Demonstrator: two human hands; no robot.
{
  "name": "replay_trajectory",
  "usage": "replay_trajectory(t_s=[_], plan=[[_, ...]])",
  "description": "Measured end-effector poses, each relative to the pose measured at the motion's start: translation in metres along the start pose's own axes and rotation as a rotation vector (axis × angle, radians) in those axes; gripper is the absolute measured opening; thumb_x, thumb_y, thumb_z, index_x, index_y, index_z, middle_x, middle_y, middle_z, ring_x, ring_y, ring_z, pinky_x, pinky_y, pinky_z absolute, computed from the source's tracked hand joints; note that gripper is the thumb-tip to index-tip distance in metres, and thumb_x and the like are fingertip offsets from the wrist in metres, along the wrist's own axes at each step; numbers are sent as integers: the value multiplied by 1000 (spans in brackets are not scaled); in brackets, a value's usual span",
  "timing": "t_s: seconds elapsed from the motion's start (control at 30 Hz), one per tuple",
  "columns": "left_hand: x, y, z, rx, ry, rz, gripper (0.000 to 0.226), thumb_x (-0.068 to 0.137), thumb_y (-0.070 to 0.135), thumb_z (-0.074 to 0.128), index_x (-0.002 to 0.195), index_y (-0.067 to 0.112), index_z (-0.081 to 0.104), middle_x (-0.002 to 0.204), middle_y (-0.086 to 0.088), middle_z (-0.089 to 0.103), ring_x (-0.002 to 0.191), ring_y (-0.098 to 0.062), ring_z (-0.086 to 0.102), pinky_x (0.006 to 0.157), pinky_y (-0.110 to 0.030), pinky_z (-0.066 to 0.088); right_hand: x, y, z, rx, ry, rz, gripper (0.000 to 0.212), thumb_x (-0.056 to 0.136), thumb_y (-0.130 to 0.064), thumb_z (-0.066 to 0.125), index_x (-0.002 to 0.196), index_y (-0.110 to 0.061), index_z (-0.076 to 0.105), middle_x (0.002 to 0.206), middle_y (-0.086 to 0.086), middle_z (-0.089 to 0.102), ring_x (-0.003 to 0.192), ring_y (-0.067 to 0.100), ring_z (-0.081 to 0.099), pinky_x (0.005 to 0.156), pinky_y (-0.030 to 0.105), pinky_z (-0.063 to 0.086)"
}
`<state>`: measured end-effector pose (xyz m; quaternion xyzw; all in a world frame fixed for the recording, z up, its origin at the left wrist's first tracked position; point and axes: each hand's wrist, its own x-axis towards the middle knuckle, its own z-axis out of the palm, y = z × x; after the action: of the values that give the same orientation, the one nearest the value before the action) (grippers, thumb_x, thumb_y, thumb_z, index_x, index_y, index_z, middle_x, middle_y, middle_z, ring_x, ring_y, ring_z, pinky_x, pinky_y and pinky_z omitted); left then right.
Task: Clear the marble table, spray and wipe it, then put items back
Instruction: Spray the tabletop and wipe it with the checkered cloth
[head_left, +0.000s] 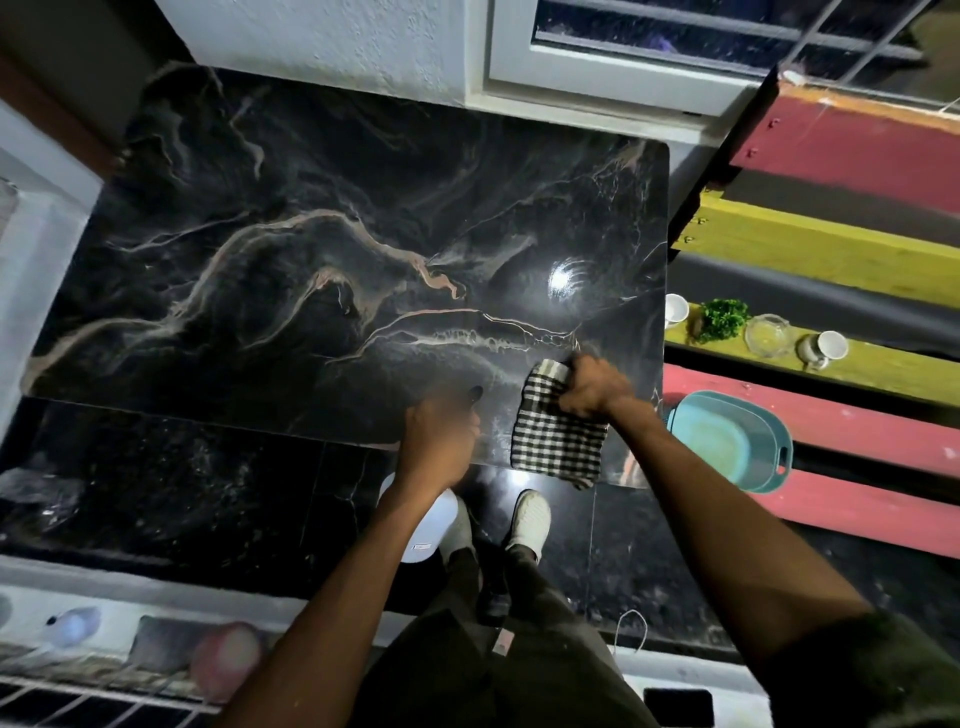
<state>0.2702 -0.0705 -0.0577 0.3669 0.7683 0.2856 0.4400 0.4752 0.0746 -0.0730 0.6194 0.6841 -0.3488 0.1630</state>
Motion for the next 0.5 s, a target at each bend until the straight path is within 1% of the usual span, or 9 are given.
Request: replay_trajectory(t_s=[0.07, 0.1, 0.13, 0.17, 0.2, 0.27, 0.3, 0.4, 0.5], plan=[[0, 1, 0, -2, 5, 12, 20, 72, 16, 64, 76, 34, 70, 69, 2, 72, 68, -21, 73, 58, -48, 64, -1, 4, 0, 52, -27, -13, 23, 76, -19, 75, 97, -18, 65, 95, 3, 66, 82, 21, 61, 72, 22, 48], [1, 1, 0, -1, 8, 17, 21, 72, 14, 64, 77, 34, 70, 69, 2, 72, 67, -21, 73, 58, -48, 64, -2, 6, -2, 85, -33, -17, 13, 76, -17, 74, 86, -16, 67, 82, 0, 66, 72, 18, 61, 60, 17, 46], [1, 1, 0, 2, 12, 18, 23, 73, 13, 64, 77, 34, 70, 69, 2, 72, 67, -23, 73, 58, -48, 64, -2, 9, -5, 126, -39, -16, 9, 74, -15, 73, 82, -13, 70, 72, -1, 66, 64, 16, 60, 50, 14, 43], [2, 1, -1, 6, 15, 15, 24, 73, 12, 63, 78, 34, 70, 70, 1, 73, 69, -24, 73, 60, -48, 64, -1, 11, -8, 165, -48, -11, 11, 73, -12, 72, 84, -8, 74, 67, 1, 67, 60, 16, 60, 46, 13, 43], [3, 2, -1, 10, 17, 11, 24, 73, 12, 63, 78, 35, 70, 70, 0, 73, 69, -25, 73, 61, -48, 64, 0, 13, -11, 193, -62, -11, 16, 72, -10, 72, 87, -6, 76, 68, 8, 71, 59, 19, 61, 49, 15, 47], [4, 2, -1, 11, 17, 14, 23, 73, 12, 64, 77, 35, 70, 70, 2, 73, 68, -23, 73, 60, -47, 64, 1, 16, -18, 225, -110, -24, 25, 69, -9, 72, 93, -1, 77, 79, 23, 73, 68, 23, 61, 63, 32, 55], [5, 3, -1, 10, 17, 17, 23, 72, 13, 64, 76, 35, 70, 69, 4, 72, 67, -21, 73, 59, -47, 64, 2, 16, -22, 241, -136, -23, 32, 69, -11, 72, 98, 0, 77, 84, 24, 73, 74, 25, 63, 70, 39, 57], [5, 4, 2, 4, 14, 12, 22, 71, 15, 64, 74, 36, 71, 68, 4, 72, 65, -21, 73, 57, -47, 64, 7, 18, -30, 244, -128, -6, 37, 78, -12, 73, 115, -9, 72, 105, 12, 76, 97, 30, 71, 90, 39, 58], [5, 6, 6, 6, 6, 9, 17, 70, 19, 64, 76, 34, 71, 68, 1, 73, 66, -24, 73, 56, -50, 63, 6, 20, -33, 168, -30, 4, 33, 80, -21, 73, 112, -16, 73, 105, 8, 76, 101, 29, 71, 95, 41, 58]])
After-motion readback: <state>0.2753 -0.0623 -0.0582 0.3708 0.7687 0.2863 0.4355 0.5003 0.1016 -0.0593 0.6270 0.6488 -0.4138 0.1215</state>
